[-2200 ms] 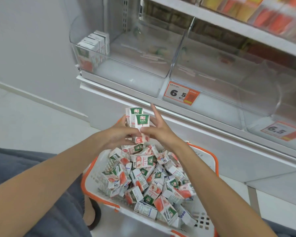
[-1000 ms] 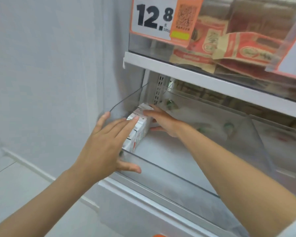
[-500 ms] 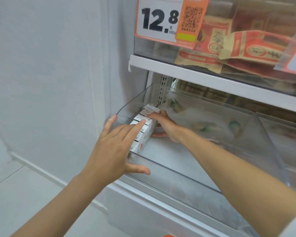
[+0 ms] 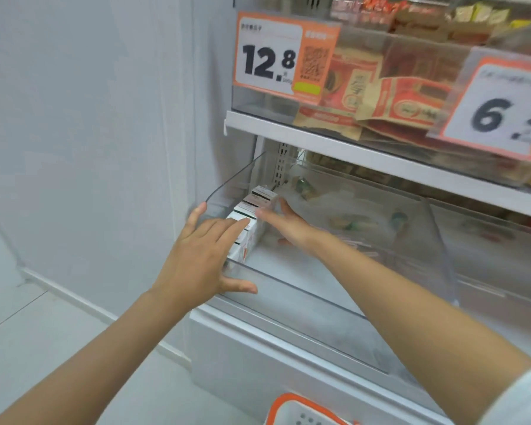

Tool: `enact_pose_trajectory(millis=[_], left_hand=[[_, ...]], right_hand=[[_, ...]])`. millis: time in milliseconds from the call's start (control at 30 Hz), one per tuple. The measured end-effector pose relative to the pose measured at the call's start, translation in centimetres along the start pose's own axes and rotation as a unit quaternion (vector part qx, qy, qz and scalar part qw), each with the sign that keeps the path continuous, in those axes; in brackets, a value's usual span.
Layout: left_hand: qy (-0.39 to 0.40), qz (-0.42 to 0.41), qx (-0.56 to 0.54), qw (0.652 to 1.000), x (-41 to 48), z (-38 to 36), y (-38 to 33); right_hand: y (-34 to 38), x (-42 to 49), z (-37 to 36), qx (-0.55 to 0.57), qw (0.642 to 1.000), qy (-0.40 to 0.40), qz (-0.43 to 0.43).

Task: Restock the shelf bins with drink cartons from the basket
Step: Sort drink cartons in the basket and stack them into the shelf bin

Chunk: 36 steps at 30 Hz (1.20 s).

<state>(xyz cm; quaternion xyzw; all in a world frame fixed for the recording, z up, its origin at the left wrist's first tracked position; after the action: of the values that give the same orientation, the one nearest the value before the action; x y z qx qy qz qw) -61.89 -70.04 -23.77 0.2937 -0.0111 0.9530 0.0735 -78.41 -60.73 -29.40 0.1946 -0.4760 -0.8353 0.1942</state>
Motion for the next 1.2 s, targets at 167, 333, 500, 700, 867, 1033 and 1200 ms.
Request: enact_pose_trajectory(millis=[167, 333, 500, 700, 867, 1033, 1200], left_hand=[[-0.011, 0.064, 0.017, 0.998, -1.4, 2.1, -1.9], [0.049, 0.116, -0.032, 0.992, -4.5, 2.9, -8.7], [0.231, 0.187, -0.250, 0.921, -13.1, -2.8, -18.0], [0.398, 0.259, -0.347, 0.809, -23.1, -9.0, -24.3], [0.435, 0.257, -0.372, 0.779, -25.2, -11.4, -25.1], [0.452, 0.240, -0.318, 0.798, -26.8, -13.0, -23.9], [0.462, 0.245, -0.323, 0.789, -27.8, -14.0, -24.2]], right_hand=[[3.4, -9.1, 2.8, -0.177, 0.971, -0.083, 0.136], [4.2, -21.9, 5.1, -0.326, 0.900, -0.194, 0.216], [-6.8, -31.7, 3.6, -0.308, 0.935, -0.104, 0.140], [-26.6, -40.4, 0.3, -0.218, 0.969, 0.053, -0.104], [-31.3, -39.5, -5.6, -0.176, 0.968, 0.110, -0.142], [-32.8, -38.1, -8.0, -0.282, 0.949, 0.086, -0.114], [-32.3, -38.2, -7.5, -0.153, 0.977, 0.088, -0.120]])
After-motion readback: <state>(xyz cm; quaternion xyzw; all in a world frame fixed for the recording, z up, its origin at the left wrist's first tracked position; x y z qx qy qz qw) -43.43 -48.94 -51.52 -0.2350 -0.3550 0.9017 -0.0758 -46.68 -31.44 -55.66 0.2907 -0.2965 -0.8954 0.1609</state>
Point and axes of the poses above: each hand's wrist, its own x-axis towards the middle knuckle, its own z-axis out of the back of the hand, y = z × x, the point moved 9 cm from there along x, towards the middle knuckle, and after that the axes turned 3 degrees about z, right-handed, at the moved point
